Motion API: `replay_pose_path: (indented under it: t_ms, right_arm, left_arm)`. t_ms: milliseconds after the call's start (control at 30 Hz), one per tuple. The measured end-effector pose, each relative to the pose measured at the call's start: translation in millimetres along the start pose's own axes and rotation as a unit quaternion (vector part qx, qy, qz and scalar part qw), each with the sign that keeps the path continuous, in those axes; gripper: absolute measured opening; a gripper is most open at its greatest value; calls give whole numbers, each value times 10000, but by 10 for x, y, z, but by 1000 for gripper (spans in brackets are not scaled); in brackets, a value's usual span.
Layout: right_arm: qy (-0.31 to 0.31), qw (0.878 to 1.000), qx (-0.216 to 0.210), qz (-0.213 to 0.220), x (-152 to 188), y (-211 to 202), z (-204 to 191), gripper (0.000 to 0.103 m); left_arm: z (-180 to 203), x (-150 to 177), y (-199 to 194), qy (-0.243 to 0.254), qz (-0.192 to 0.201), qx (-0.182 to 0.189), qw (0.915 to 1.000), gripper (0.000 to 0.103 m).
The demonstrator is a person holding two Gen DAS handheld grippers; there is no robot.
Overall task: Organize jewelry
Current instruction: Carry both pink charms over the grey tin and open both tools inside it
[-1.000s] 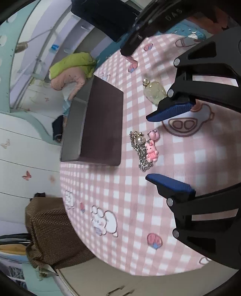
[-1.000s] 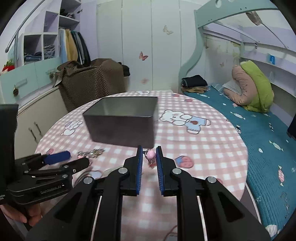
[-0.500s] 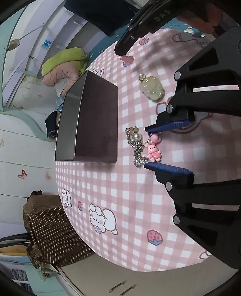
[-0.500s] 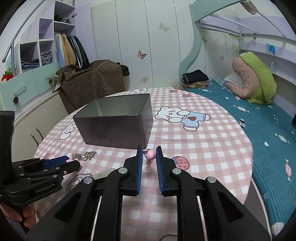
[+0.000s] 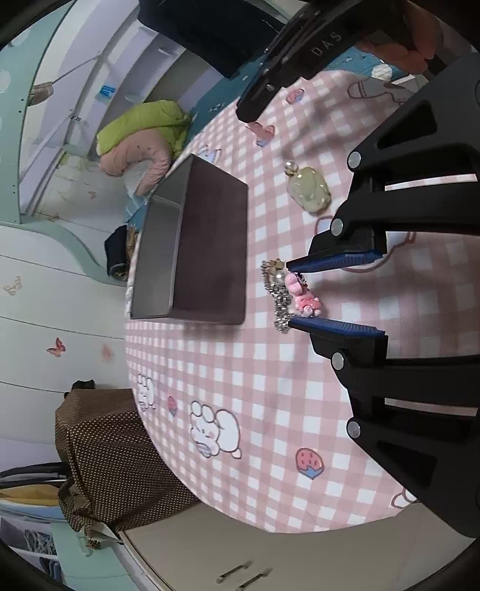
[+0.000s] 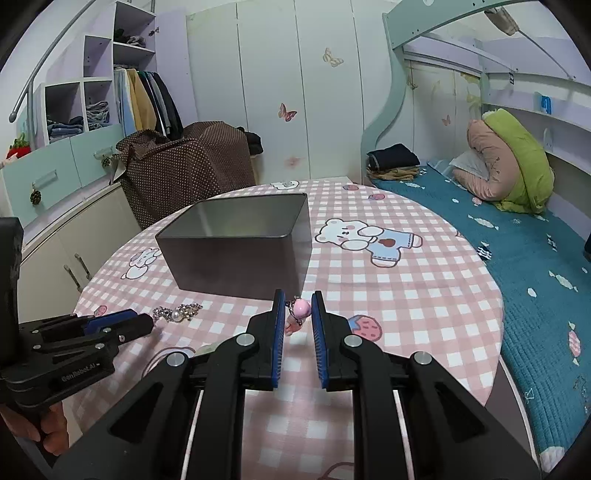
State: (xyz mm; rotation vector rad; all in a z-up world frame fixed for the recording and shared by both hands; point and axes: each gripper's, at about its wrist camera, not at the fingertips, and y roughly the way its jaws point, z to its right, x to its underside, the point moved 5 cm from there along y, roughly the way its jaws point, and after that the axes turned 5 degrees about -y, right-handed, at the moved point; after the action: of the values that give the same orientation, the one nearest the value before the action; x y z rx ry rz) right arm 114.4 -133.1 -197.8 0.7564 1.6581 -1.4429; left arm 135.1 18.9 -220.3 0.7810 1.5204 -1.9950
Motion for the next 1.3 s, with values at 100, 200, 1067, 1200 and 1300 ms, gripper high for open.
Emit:
replay_pose_path:
  t_ms: [100,200,1067,1200,1300]
  right_arm:
    - [-52,10000,-3,41,-35,-19,-25,14]
    - [-120,9999,7,115,-94,-43,-52,14]
    - [-546,9961,-21,695,-764,218,-182,14]
    - [-562,9965,-86,617,-797,341,-179,14]
    - [-578,9967,-146,551,-813,415,-185,14]
  left_arm:
    - [-13,-48,-59,-47,98,12,9999,24]
    - [-20,-114,-100,-72,199,37,9998,24]
    - [201,-987,-100,59,1114,387,9930,25]
    - [196,-1049,84,33,968,433,9944,25]
    - [176,-1079,210,20,850,415,9955,25]
